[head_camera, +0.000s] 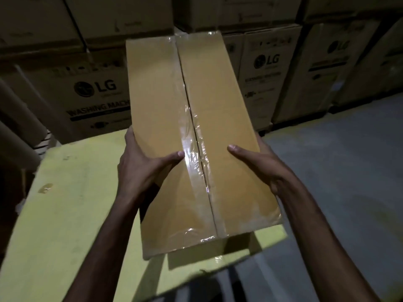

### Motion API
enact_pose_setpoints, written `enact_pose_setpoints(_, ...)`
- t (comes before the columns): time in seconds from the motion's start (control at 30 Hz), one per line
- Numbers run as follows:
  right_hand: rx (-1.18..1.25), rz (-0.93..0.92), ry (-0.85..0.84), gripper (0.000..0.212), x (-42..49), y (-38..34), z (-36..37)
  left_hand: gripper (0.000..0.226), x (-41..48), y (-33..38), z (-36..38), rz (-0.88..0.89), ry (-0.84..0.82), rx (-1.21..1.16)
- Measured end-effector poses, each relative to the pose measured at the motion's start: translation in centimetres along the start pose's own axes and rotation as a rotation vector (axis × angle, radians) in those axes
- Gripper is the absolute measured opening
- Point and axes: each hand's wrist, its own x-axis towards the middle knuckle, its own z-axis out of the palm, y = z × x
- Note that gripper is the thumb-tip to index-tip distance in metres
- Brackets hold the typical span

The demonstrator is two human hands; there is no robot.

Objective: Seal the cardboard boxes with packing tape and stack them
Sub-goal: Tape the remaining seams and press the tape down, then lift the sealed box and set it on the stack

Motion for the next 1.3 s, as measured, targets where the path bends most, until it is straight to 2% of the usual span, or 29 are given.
enact_pose_setpoints(0.2, -0.025, 0.015, 0.111, 0.047, -3.1, 0.8, -14.3, 0.122, -4.0, 7.6, 12.4, 0.067, -0.054, -0.065)
enact_pose_setpoints(0.33, -0.024, 0.034, 0.226, 0.064, -3.0, 2.1, -22.6, 0.117, -4.3, 11.7, 20.6, 0.125, -0.145, -0.076)
enact_pose_setpoints(0.5, -0.009, 0.068, 0.331, 0.067, -0.7, 4.8, -31.8, 0.113, -2.7, 14.8, 31.6, 0.178, -0.234, -0.076)
enact_pose_setpoints(0.7, -0.020, 0.134, 0.426, 0.072, 4.9, 8.7, -41.1, 0.113, 0.2, 16.0, 44.7, 0.115, -0.348, -0.132)
enact_pose_setpoints(0.87, -0.048, 0.207, 0.432, 0.071, 11.1, 13.4, -47.3, 0.110, 2.8, 15.1, 54.3, 0.061, -0.400, -0.153)
enact_pose_setpoints(1.03, -0.182, 0.283, 0.390, 0.088, 17.1, 20.3, -50.5, 0.119, 5.4, 11.5, 62.7, -0.106, -0.408, -0.108)
enact_pose_setpoints(1.17, -0.272, 0.382, 0.325, 0.102, 22.1, 26.1, -52.3, 0.117, 6.5, 7.6, 68.8, -0.270, -0.411, -0.118)
enact_pose_setpoints(1.3, -0.323, 0.413, 0.201, 0.098, 27.6, 33.6, -54.3, 0.112, 6.8, 1.6, 74.4, -0.377, -0.372, -0.075)
